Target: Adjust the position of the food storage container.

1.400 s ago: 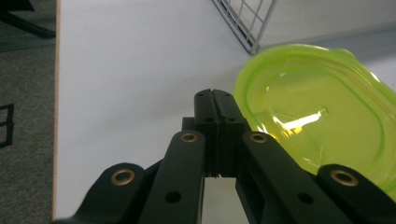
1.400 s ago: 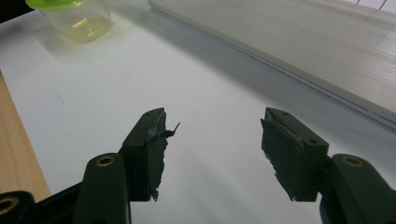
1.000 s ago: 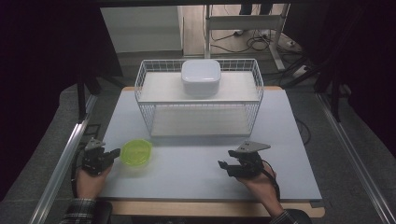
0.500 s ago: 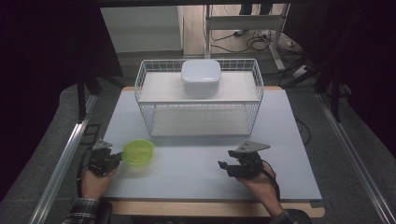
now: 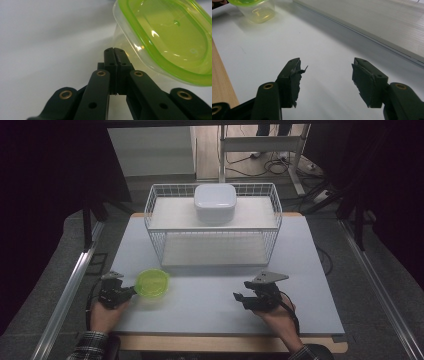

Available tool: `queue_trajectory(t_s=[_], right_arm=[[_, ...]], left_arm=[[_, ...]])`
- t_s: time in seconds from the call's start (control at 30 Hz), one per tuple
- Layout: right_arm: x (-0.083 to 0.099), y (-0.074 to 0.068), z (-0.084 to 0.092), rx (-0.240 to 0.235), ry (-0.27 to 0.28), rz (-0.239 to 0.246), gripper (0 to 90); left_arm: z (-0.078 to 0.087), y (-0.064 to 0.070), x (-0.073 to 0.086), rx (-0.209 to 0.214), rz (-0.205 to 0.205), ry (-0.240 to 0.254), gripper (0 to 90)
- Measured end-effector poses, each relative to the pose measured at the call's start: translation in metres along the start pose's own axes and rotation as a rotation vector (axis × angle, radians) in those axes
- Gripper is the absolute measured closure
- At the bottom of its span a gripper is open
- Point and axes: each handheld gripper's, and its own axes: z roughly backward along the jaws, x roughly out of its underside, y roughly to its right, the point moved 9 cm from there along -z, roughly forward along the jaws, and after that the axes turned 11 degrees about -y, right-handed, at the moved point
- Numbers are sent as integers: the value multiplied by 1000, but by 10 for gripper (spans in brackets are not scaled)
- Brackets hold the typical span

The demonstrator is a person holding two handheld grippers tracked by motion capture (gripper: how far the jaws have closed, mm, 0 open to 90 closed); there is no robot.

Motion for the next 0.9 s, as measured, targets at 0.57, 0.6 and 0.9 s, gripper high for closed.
queue_trajectory(t_s=[0.57, 0.6, 0.9], right_arm=[[5, 7, 3, 7, -4, -25, 401], [6, 8, 4, 8, -6, -26, 400], [11, 9, 4, 8, -20, -30, 394]], left_arm=[[-28, 45, -18, 73, -102, -34, 891], [-29, 48, -18, 73, -111, -41, 891], [-40, 69, -19, 94, -159, -65, 885]])
